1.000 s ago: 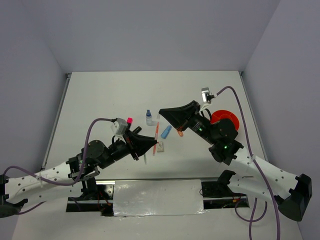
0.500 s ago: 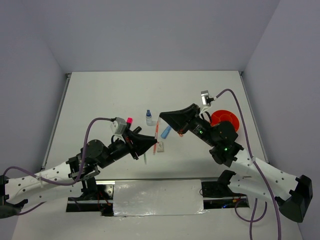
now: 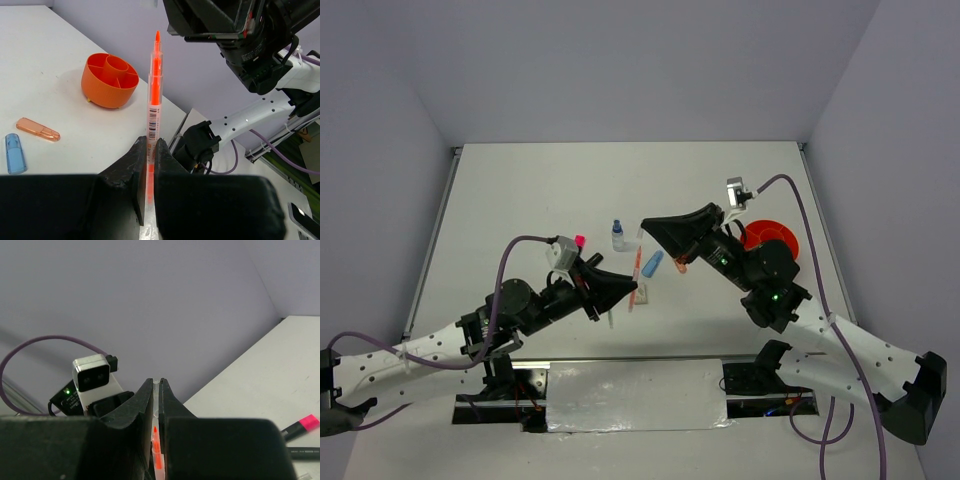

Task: Sort the stationery into containers
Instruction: Close the pen cap on the pen.

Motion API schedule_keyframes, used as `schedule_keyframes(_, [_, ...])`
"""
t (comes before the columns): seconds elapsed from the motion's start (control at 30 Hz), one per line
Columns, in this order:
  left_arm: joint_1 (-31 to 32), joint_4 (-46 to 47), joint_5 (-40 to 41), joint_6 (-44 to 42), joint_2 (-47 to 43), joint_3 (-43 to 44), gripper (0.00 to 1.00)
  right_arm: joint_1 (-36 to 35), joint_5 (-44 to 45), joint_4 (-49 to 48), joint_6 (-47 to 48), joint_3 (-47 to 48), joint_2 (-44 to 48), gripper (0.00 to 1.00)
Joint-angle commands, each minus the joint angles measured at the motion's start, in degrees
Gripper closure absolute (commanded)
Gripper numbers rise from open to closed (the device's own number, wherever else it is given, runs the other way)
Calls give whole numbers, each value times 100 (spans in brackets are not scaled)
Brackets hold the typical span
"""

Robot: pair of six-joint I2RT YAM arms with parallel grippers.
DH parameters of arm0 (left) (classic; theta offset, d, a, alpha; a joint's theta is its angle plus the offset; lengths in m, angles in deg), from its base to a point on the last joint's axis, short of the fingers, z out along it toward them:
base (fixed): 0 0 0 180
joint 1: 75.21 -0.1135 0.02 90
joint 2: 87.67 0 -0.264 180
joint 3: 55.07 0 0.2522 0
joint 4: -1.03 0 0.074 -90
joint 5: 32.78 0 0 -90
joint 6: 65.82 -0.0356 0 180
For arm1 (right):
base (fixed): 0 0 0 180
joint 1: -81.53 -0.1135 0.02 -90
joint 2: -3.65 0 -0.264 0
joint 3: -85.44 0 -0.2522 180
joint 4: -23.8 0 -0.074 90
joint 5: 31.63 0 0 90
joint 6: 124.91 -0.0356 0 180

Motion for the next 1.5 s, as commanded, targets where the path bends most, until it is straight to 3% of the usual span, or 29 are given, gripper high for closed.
schedule_keyframes(0.0, [-37,437,-193,6,20,51,100,-55,123,-13,182,341,99,100])
schedule_keyframes(1.47, [-239,261,-96,-56,-112,122,98,-55,-334,-39,15,-19,-68,100])
